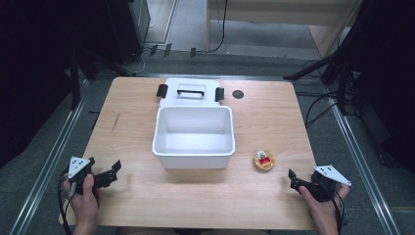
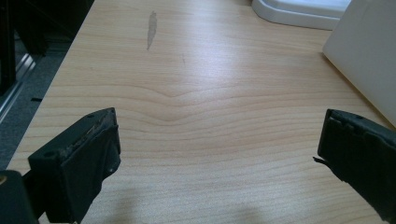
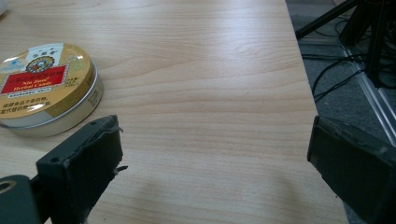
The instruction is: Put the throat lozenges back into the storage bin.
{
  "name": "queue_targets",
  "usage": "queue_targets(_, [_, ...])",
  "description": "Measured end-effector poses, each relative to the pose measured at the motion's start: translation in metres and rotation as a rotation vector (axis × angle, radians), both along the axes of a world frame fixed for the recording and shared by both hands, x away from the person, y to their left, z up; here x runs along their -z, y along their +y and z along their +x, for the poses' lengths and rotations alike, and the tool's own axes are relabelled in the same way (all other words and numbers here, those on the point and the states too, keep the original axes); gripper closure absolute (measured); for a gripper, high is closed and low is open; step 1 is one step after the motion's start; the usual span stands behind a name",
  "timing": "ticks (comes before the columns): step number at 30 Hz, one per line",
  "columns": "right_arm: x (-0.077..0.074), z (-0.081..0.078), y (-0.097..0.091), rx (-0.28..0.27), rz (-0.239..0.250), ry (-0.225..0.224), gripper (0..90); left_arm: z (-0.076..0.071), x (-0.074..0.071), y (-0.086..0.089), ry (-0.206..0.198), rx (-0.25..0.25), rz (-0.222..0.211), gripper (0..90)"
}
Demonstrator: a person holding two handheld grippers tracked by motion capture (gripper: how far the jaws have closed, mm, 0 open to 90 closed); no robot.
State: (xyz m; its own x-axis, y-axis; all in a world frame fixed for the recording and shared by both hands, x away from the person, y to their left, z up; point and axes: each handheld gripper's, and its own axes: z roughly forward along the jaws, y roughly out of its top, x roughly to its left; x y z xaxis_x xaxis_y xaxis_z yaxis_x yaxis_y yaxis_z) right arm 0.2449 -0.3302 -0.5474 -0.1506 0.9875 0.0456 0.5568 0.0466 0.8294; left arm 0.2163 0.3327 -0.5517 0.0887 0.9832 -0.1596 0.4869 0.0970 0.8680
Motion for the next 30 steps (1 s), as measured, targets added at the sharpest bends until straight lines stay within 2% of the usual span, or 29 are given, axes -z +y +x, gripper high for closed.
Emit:
queue_targets(4, [0.000,0.000,0.001,0.008,-0.008,-0.004,3.7,0.000,0.000,0.000,-0.002,-0.002,0.003,0.0])
queue_targets(14, [0.000,-0.001,0.006,-0.013,-0.049,0.004,6.1,-0.001,0.000,0.000,-0.007,-0.005,-0.001,0.0])
queue_targets(16, [-0.001,-0.001,0.007,-0.008,-0.056,-0.006,7.8,-0.001,0.000,0.000,-0.006,-0.006,0.000,0.0])
queue_targets(20, [-0.001,-0.002,0.006,-0.013,-0.046,0.007,8.0,-0.001,0.000,-0.001,-0.008,-0.008,0.010,0.0])
queue_targets(21, [-0.003,-0.001,0.007,-0.030,-0.032,0.021,8.0,-0.001,0.000,-0.002,-0.009,-0.009,0.012,0.0])
queue_targets(26, [-0.009,0.000,0.011,-0.046,-0.043,0.035,8.0,-0.001,0.000,-0.002,-0.010,-0.009,0.014,0.0])
queue_targets(30, [-0.015,0.003,0.013,-0.060,-0.055,0.066,8.0,-0.001,0.000,-0.002,-0.011,-0.010,0.014,0.0])
